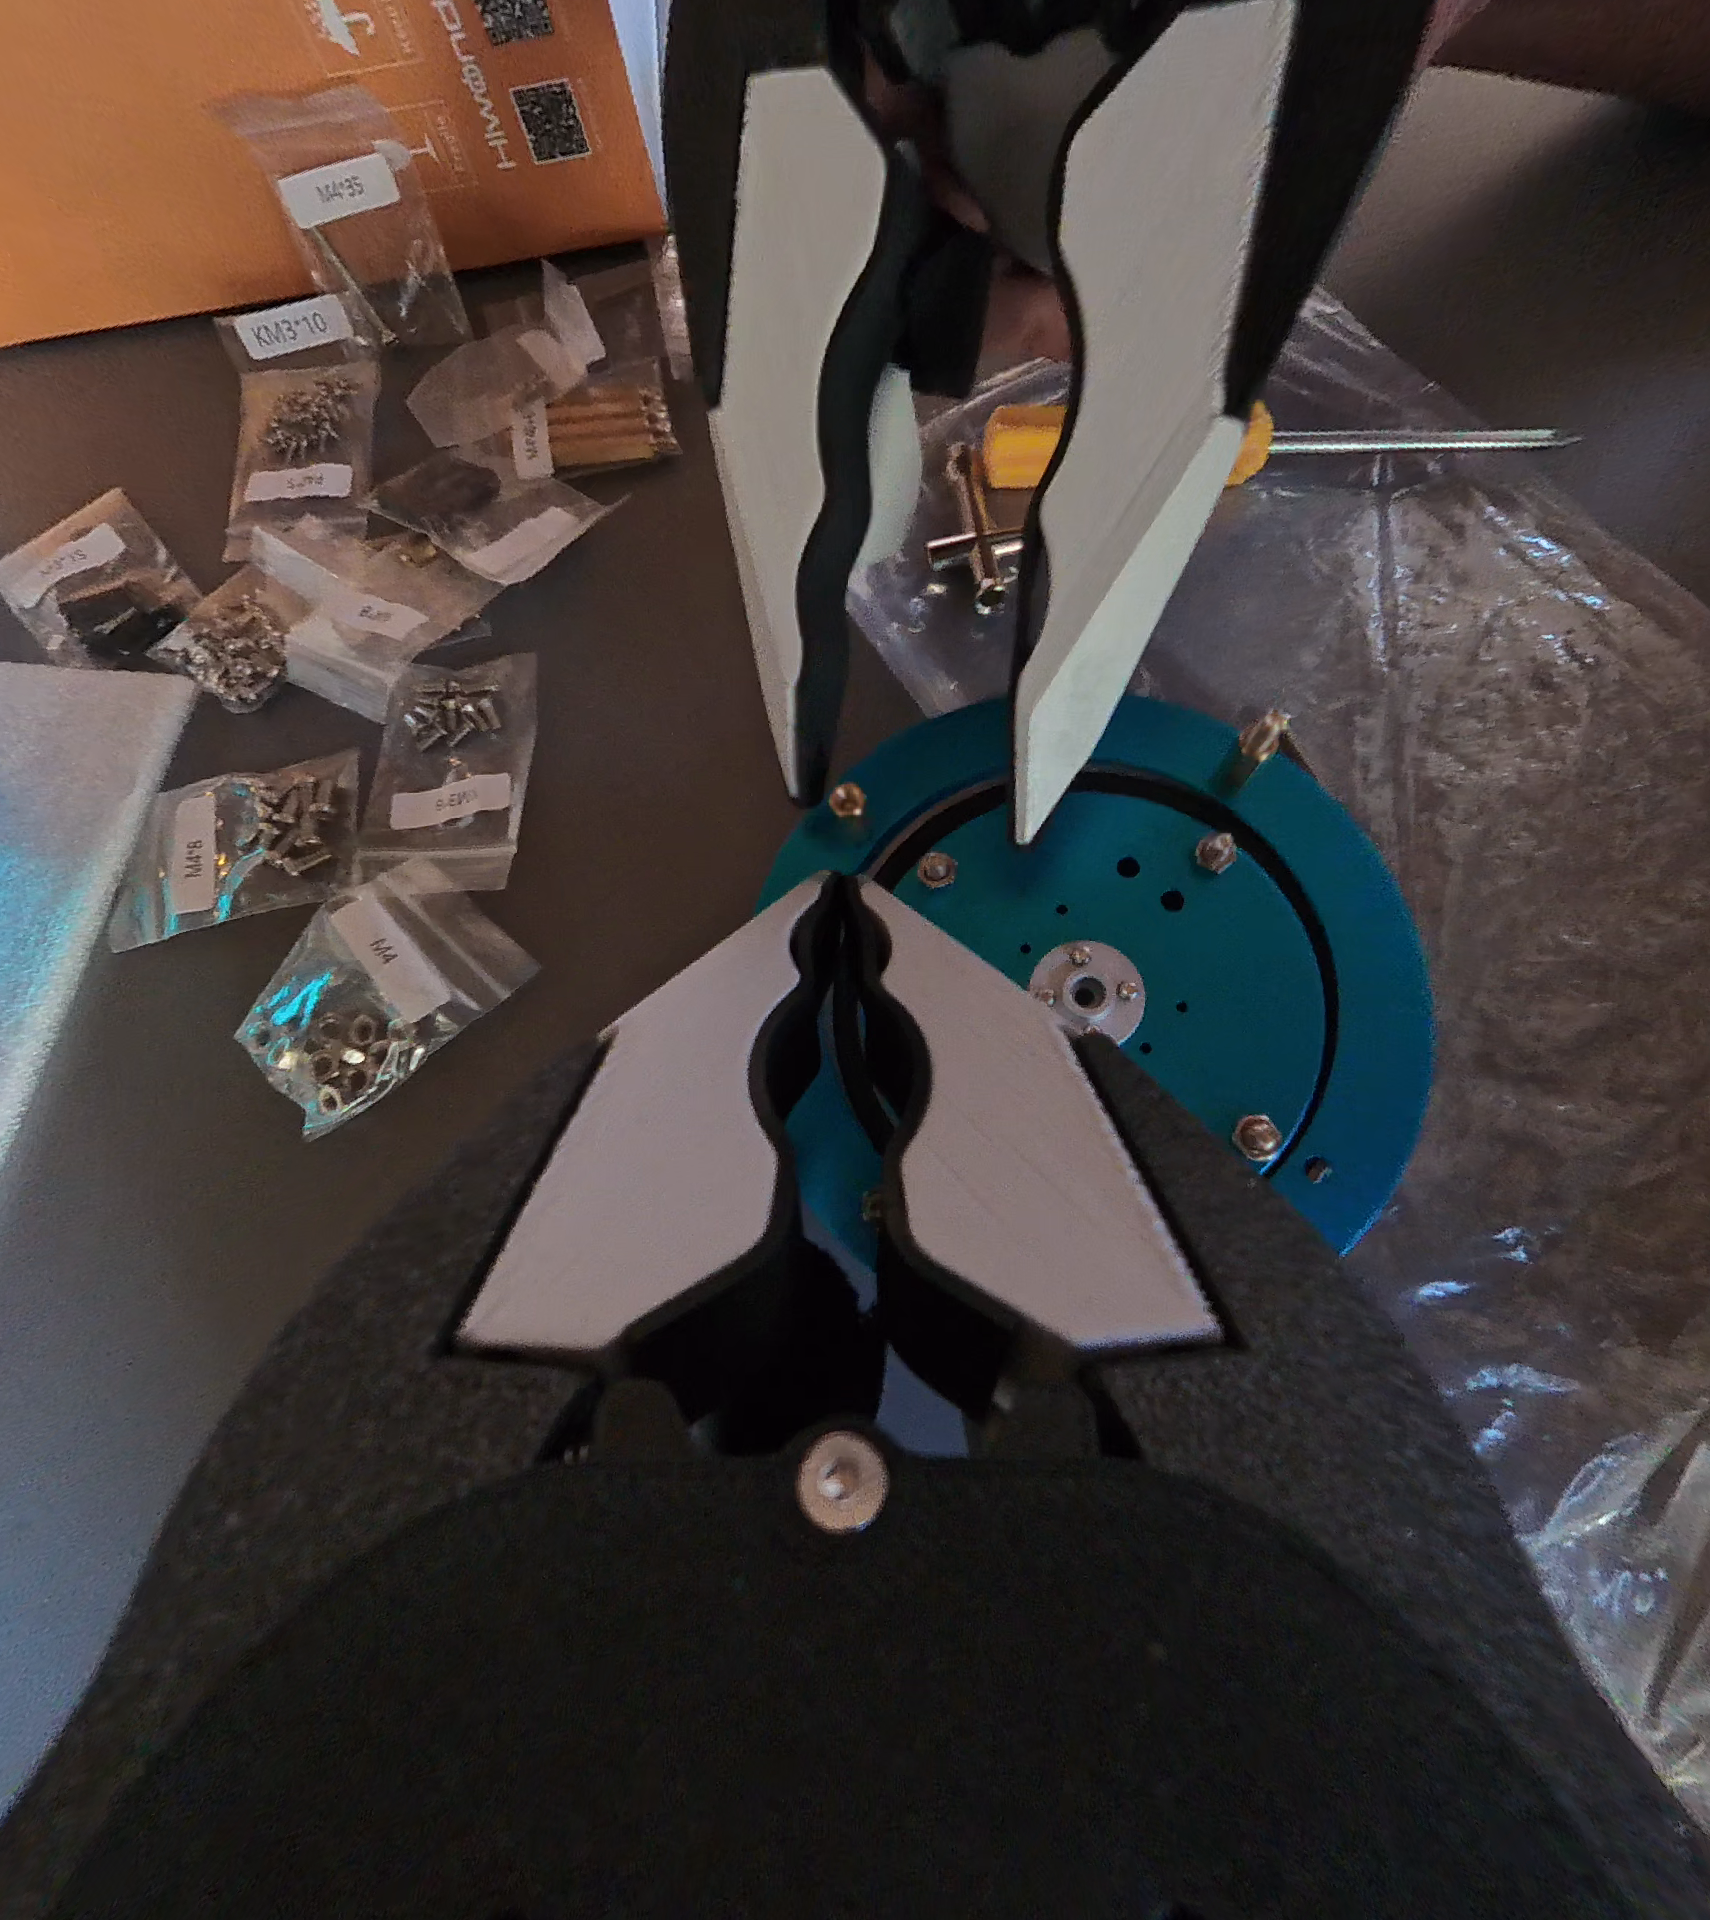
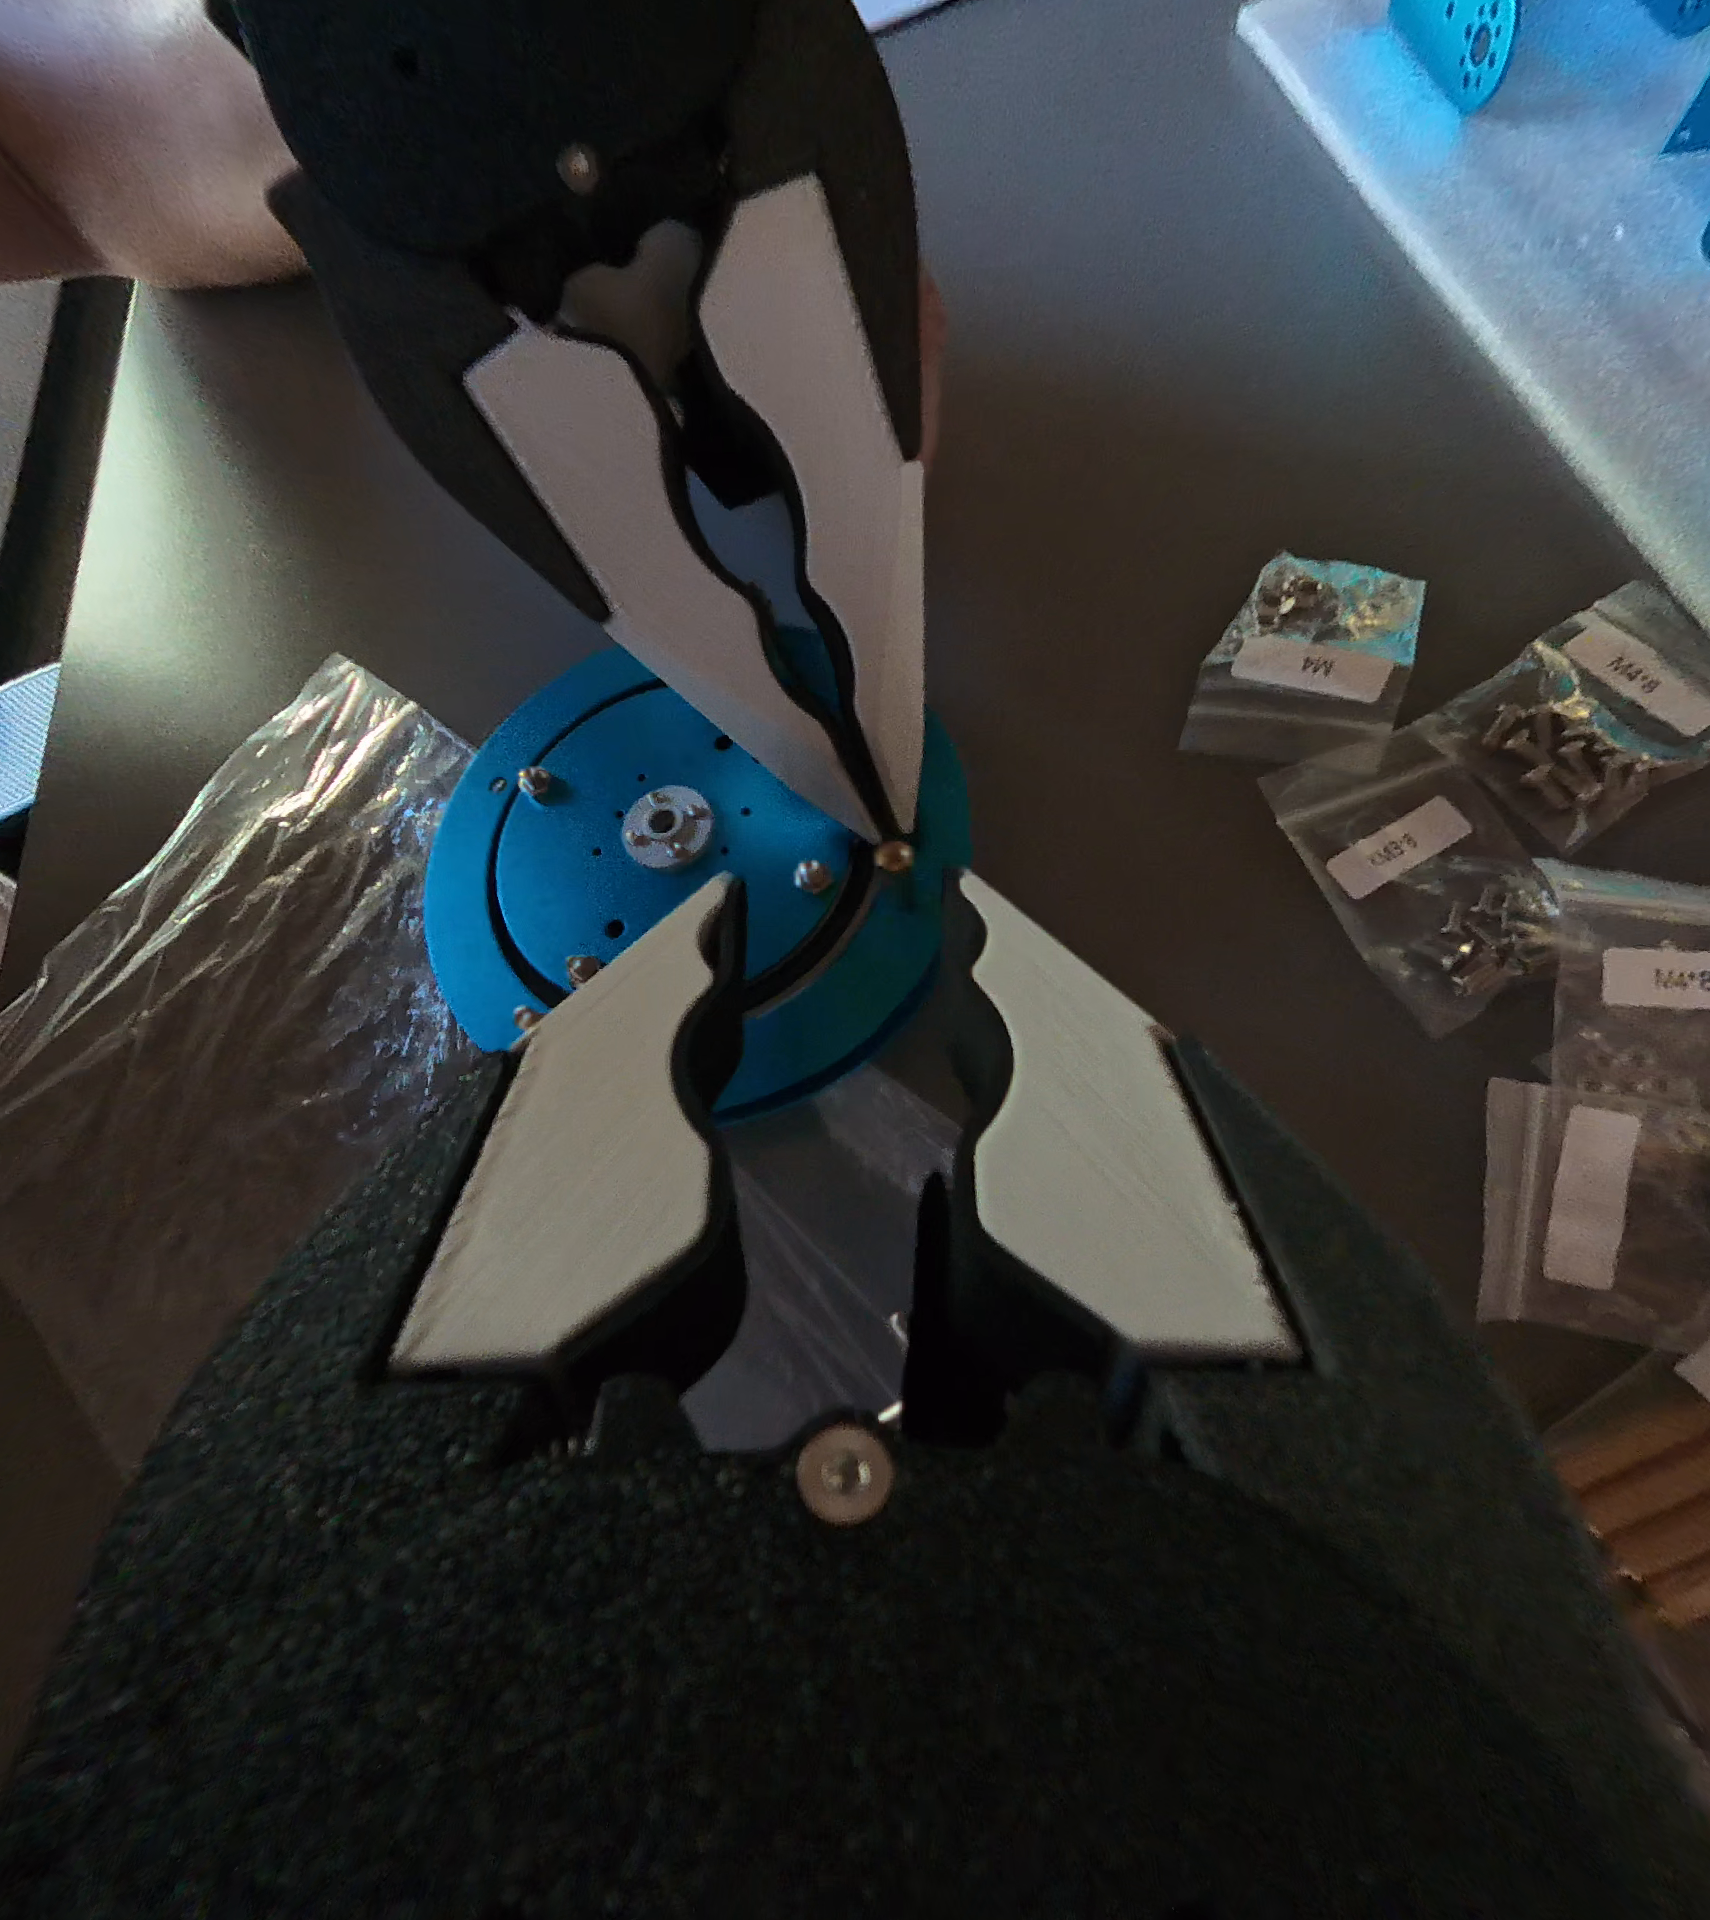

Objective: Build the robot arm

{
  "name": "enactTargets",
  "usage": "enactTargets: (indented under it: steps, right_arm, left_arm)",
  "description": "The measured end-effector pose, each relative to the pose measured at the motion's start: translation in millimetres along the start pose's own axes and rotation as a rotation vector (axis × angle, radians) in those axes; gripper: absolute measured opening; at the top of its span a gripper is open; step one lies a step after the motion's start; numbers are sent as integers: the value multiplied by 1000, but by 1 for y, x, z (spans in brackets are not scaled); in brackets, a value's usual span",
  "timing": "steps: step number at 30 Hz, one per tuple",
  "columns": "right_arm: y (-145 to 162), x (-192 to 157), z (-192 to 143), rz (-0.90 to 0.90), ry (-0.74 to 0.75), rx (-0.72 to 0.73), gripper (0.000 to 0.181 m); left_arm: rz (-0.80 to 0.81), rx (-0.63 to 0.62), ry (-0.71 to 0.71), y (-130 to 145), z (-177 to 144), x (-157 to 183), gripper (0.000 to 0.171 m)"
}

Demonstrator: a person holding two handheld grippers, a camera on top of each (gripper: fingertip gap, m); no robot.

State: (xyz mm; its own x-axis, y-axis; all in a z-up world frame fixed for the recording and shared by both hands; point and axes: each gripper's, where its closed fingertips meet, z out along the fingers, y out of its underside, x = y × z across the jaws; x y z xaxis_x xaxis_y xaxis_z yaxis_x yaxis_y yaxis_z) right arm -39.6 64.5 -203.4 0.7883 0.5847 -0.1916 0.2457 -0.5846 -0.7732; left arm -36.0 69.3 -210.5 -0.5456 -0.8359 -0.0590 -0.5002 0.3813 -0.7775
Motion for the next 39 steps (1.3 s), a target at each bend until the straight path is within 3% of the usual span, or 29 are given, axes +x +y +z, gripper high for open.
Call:
enactTargets:
  steps: [6,9,11,14,25,29,39]
  right_arm:
    - [-6,7,-21,-11,51,64,26]
    - [4,9,-25,-34,79,27,27]
    - [11,10,-29,-24,80,14,26]
    - [18,12,-32,15,61,14,26]
    - [19,10,-38,58,-12,41,26]
    - [19,12,-41,77,-28,51,26]
    - [14,8,-41,96,-69,99,26]
  left_arm:
    - [5,14,4,-1,0,1,0]
    - [-16,31,26,-3,-2,1,0]
    - [-18,35,41,-4,-5,0,15]
    - [-40,44,88,-5,-5,1,21]
    - [-84,99,177,-20,2,7,17]
    - [-97,94,198,-22,7,8,5]
    - [66,178,72,-42,-17,16,5]
